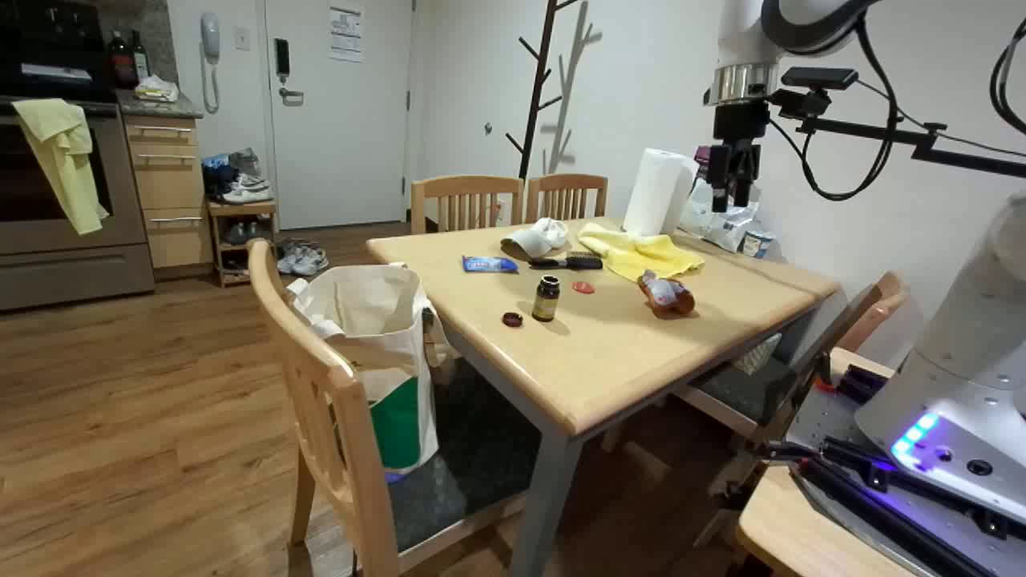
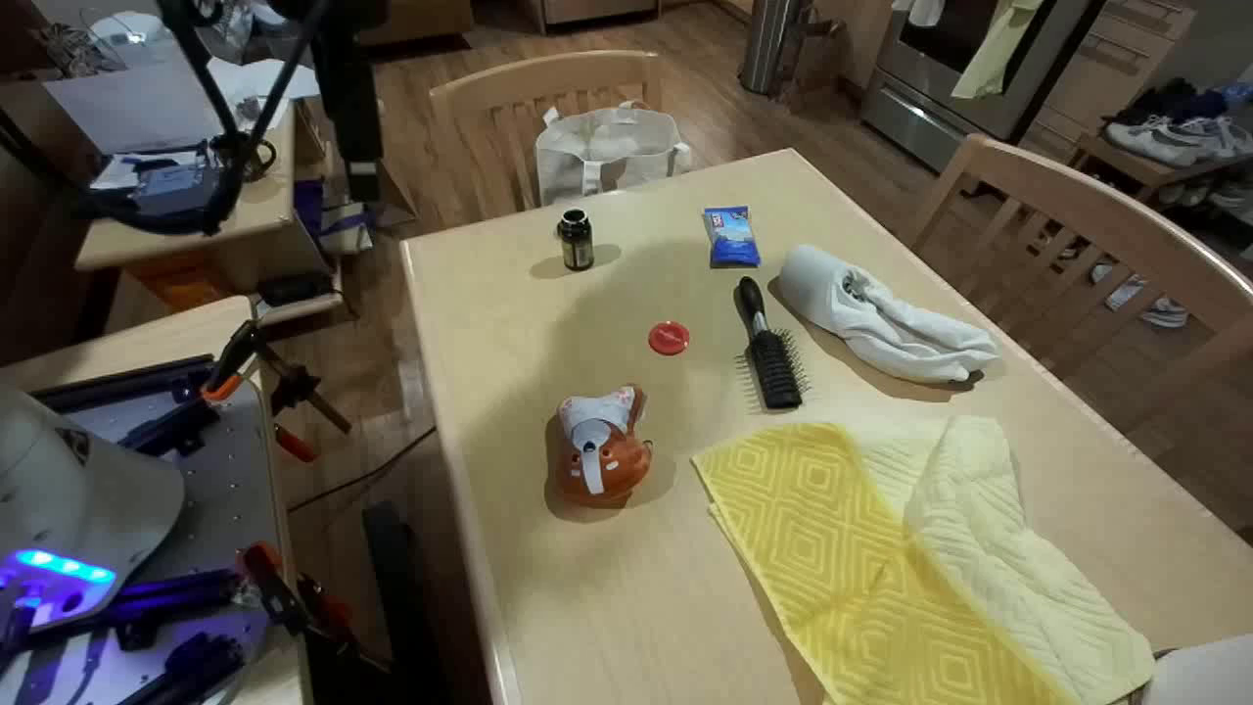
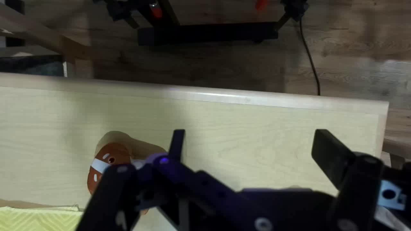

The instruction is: Put the hair brush in the bag

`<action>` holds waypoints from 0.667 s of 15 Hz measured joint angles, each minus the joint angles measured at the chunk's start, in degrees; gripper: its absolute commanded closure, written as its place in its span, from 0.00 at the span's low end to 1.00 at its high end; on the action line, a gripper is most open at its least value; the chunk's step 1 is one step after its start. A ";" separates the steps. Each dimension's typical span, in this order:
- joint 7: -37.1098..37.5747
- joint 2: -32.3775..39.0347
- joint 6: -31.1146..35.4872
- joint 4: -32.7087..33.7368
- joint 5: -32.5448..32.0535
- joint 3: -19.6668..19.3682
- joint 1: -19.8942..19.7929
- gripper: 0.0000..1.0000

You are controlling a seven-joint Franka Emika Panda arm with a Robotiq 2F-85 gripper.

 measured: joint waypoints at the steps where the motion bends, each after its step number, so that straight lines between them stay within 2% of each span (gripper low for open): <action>1: 0.00 0.00 0.00 0.00 0.00 0.00 0.00 0.00; 3: -0.50 0.07 0.69 0.01 -0.06 -0.01 0.04 0.00; 6: -2.77 2.08 7.42 0.57 -2.35 0.26 0.68 0.00; 10: -9.02 10.36 16.08 4.82 -5.13 0.40 2.38 0.00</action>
